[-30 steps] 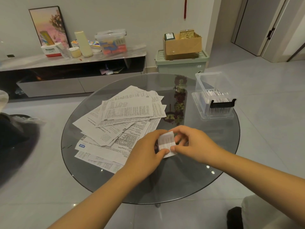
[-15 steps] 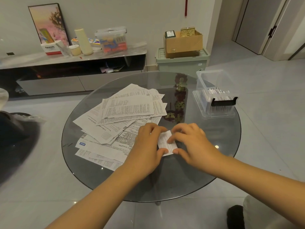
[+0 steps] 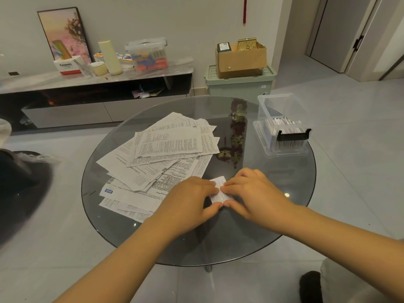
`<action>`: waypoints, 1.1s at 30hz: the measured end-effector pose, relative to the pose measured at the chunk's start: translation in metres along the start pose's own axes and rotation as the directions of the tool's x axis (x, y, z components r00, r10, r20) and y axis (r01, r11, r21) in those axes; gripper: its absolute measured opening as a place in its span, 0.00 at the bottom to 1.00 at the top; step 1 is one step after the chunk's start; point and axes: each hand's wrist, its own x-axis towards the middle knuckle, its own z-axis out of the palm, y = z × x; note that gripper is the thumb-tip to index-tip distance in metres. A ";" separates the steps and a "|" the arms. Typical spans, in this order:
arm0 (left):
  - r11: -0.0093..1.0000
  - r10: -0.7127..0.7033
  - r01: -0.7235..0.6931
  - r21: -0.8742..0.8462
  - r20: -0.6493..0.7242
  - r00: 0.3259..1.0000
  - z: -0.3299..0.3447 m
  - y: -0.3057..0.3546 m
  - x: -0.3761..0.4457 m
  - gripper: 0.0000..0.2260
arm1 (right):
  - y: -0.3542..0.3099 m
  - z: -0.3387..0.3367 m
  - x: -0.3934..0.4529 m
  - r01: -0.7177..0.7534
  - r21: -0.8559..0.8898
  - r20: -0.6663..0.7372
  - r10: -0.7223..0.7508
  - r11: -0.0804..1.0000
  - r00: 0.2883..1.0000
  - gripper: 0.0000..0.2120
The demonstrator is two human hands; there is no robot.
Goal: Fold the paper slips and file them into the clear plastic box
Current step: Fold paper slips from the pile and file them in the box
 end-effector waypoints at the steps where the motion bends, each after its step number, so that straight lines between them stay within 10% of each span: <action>1: 1.000 0.019 -0.019 0.010 0.000 1.000 0.000 0.000 0.000 0.20 | 0.000 0.000 0.000 0.016 -0.010 -0.010 -0.016 1.000 1.000 0.17; 11: 0.969 -0.148 0.149 -0.196 0.019 0.989 -0.009 -0.001 0.009 0.06 | 0.007 0.001 -0.002 -0.070 0.000 -0.209 0.068 0.998 0.976 0.16; 16: 0.736 -0.416 0.323 -0.595 -0.021 0.909 -0.021 0.011 0.027 0.05 | 0.011 -0.023 -0.010 -0.202 0.285 -0.164 0.256 0.937 0.953 0.06; 25: 0.947 -0.199 0.182 -0.263 -0.040 0.979 -0.033 0.041 0.066 0.05 | 0.025 -0.065 -0.001 -0.257 0.408 -0.128 0.334 0.876 0.934 0.03; 33: 0.789 -0.304 0.205 -0.579 -0.078 0.949 -0.050 0.044 0.108 0.05 | 0.049 -0.093 0.004 -0.356 0.381 -0.218 0.457 0.853 0.862 0.03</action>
